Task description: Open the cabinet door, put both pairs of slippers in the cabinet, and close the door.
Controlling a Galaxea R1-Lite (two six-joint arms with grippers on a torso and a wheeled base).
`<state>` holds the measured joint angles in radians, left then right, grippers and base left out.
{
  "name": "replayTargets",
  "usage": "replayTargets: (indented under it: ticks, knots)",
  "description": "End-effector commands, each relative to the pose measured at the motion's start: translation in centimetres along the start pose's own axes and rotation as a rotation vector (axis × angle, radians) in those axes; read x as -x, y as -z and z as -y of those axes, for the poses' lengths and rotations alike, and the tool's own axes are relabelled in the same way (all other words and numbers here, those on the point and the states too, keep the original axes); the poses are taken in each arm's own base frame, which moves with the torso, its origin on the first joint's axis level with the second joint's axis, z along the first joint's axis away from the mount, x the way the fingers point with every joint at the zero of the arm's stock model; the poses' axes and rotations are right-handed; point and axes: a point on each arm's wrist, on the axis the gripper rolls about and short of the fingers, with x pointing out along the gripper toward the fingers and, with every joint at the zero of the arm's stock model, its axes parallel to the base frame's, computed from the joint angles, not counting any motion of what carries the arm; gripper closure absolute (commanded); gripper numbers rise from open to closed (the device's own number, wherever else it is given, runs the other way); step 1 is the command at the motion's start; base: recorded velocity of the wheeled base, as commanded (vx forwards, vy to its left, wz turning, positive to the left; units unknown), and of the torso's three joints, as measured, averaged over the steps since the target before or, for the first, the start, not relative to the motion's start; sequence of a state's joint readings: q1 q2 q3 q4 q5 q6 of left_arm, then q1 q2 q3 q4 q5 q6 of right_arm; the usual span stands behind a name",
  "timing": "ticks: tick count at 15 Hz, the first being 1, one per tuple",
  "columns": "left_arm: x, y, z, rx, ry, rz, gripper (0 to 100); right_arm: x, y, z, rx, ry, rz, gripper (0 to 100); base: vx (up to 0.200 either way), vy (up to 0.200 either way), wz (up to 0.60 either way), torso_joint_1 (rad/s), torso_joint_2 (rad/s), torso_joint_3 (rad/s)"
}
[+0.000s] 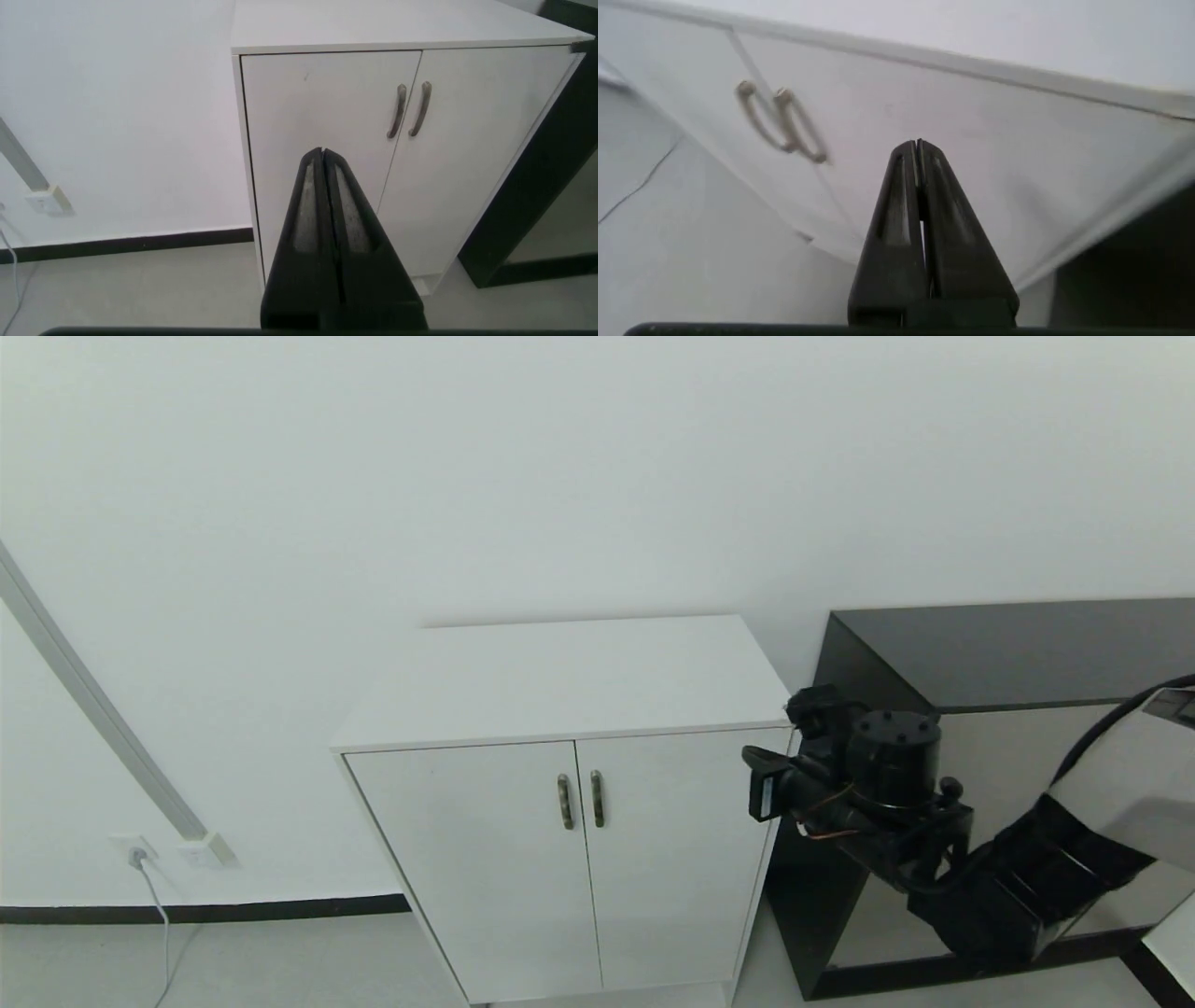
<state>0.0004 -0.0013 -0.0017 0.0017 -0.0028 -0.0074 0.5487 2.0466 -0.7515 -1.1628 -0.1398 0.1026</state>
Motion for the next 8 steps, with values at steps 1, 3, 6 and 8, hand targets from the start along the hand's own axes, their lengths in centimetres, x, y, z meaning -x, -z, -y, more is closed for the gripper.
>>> replayTargets:
  ticks: [1,3,6,8]
  knots:
    - [0.0,0.0,0.0,0.0,-0.001,-0.001,100,3.2,-1.0,3.1,-0.01,0.139,0.063,100,0.0,0.0,0.0,0.0,0.0,0.0]
    - [0.0,0.0,0.0,0.0,-0.001,-0.001,100,5.5,-0.6,5.4,0.0,0.228,0.074,100,0.0,0.0,0.0,0.0,0.0,0.0]
    - [0.0,0.0,0.0,0.0,-0.001,-0.001,100,9.7,0.2,7.9,0.004,0.321,0.049,100,0.0,0.0,0.0,0.0,0.0,0.0]
    - [0.0,0.0,0.0,0.0,-0.001,-0.001,100,12.1,0.5,8.2,0.003,0.34,0.026,100,0.0,0.0,0.0,0.0,0.0,0.0]
